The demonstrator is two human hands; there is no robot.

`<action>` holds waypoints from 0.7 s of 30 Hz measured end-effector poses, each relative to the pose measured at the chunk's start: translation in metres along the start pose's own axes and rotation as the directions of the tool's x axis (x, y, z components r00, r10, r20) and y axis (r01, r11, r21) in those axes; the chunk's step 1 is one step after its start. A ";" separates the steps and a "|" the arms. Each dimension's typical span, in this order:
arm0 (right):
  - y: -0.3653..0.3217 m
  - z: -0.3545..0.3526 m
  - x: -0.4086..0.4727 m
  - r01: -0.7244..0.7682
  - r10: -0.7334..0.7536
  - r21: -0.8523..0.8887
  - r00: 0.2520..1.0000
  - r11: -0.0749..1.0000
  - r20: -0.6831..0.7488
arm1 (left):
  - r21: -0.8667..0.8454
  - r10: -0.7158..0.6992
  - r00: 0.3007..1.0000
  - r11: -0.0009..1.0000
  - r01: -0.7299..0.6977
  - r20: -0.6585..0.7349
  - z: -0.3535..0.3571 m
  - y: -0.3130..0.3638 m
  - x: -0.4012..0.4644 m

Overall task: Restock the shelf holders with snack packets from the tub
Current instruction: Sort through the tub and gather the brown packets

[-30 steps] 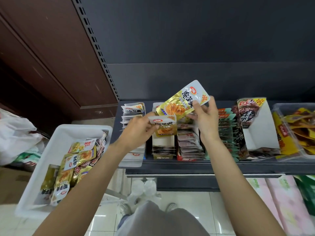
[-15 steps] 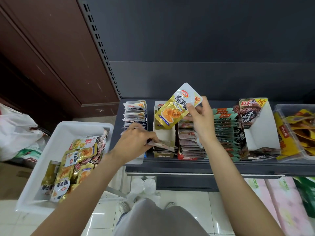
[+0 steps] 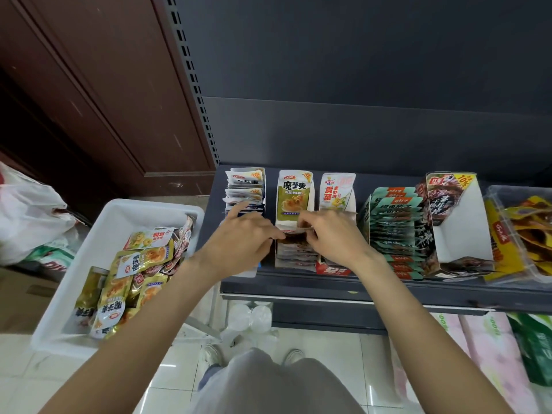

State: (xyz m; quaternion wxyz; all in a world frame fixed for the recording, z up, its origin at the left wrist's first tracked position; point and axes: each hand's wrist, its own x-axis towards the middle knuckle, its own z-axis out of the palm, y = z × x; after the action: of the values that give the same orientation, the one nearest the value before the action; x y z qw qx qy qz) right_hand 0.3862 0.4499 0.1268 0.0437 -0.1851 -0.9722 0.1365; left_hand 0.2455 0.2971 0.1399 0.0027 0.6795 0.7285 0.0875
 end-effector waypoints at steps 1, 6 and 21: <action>-0.001 -0.003 -0.002 0.010 -0.008 -0.043 0.999 0.999 0.047 | -0.075 -0.020 0.997 0.997 0.014 -0.070 -0.004 0.000 -0.006; -0.011 -0.030 -0.015 0.015 -0.022 0.038 0.985 0.999 0.173 | -0.391 -0.263 0.898 0.913 0.114 -0.353 -0.013 -0.009 -0.050; -0.243 0.160 0.095 -0.081 -0.135 0.475 0.905 0.876 0.404 | -0.497 -0.909 0.397 0.286 0.819 0.131 0.082 -0.183 -0.253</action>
State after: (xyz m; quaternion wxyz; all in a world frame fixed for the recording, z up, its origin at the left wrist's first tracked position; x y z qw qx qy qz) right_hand 0.1921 0.2279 0.0448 -0.1224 -0.1201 -0.8958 0.4100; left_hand 0.0942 0.0450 0.0057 0.1557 0.1382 0.9270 0.3119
